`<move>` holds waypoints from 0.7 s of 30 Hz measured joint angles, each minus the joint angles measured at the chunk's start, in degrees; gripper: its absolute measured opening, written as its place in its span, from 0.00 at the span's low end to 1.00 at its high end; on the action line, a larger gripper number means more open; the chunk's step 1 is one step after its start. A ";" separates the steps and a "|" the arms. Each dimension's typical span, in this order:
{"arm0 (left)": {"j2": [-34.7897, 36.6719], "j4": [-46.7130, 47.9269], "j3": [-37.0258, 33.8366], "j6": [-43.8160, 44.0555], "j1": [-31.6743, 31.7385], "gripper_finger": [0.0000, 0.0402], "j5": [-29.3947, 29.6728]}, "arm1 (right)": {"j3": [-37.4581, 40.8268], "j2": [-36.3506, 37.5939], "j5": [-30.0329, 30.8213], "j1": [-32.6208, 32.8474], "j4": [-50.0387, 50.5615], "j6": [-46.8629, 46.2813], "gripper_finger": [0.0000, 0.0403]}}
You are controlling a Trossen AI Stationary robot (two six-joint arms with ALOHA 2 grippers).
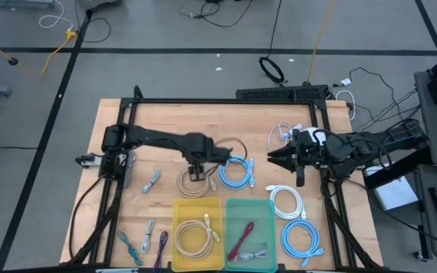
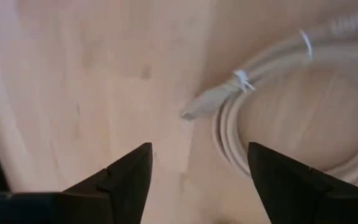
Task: Pick & Place USB Port
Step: Put the large brown charger cable into the yellow bin
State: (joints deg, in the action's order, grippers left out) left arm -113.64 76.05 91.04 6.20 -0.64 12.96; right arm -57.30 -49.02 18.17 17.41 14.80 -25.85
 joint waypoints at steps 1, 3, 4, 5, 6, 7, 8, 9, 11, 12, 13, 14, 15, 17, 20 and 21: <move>-0.06 -0.83 -1.56 -3.65 -1.02 0.67 1.25 | 0.00 -0.29 -0.01 0.00 -0.36 0.15 0.18; -0.09 -2.18 -4.21 -10.72 -3.08 0.67 3.25 | 0.00 -0.74 0.00 -0.02 -0.39 0.36 0.18; -0.07 -3.21 -5.42 -13.83 -4.03 0.67 4.21 | 0.00 -1.01 0.00 -0.02 -0.39 0.45 0.18; -0.07 -4.37 -6.45 -16.26 -4.85 0.67 5.02 | 0.00 -1.28 0.00 -0.02 -0.40 0.49 0.18; -0.07 -5.52 -7.24 -18.36 -5.61 0.67 5.36 | 0.00 -1.50 0.00 -0.02 -0.36 0.58 0.18; -0.09 -6.80 -7.72 -19.89 -6.27 0.67 5.77 | 0.00 -1.72 -0.02 -0.02 -0.35 0.59 0.18; -0.09 -7.95 -8.01 -21.05 -6.94 0.67 6.46 | 0.00 -1.82 -0.02 -0.02 -0.34 0.59 0.18; -0.09 -8.85 -8.04 -22.17 -7.52 0.67 7.38 | 0.00 -1.85 -0.03 -0.02 -0.30 0.60 0.18; -0.07 -10.71 -8.04 -24.22 -8.34 0.67 8.58 | 0.00 -1.92 -0.01 -0.02 -0.29 0.60 0.18; -0.07 -11.87 -8.04 -25.07 -8.60 0.67 9.13 | 0.00 -1.99 0.00 -0.02 -0.29 0.60 0.18; -0.07 -12.82 -8.04 -25.61 -8.82 0.67 9.65 | 0.00 -2.03 0.00 -0.02 -0.27 0.66 0.18; -0.07 -13.83 -8.04 -25.93 -8.87 0.67 9.76 | 0.00 -2.10 -0.02 -0.01 -0.25 0.93 0.18; -0.07 -14.60 -8.04 -26.24 -8.79 0.67 9.45 | 0.00 -2.22 0.00 -0.02 -0.30 1.10 0.18; -0.13 -15.94 -8.04 -26.17 -8.48 0.67 9.17 | 0.00 -2.37 0.00 -0.02 -0.38 1.43 0.18; -0.55 -17.75 -8.04 -25.31 -7.22 0.67 8.45 | 0.00 -2.56 -0.02 -0.02 -0.36 1.47 0.18; -0.61 -17.90 -8.04 -24.52 -6.49 0.67 7.61 | 0.00 -2.57 -0.02 -0.02 -0.36 1.47 0.18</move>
State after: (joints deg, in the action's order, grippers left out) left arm -114.25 58.15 83.00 -18.32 -7.13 20.57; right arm -57.30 -51.59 18.15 17.39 14.44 -24.38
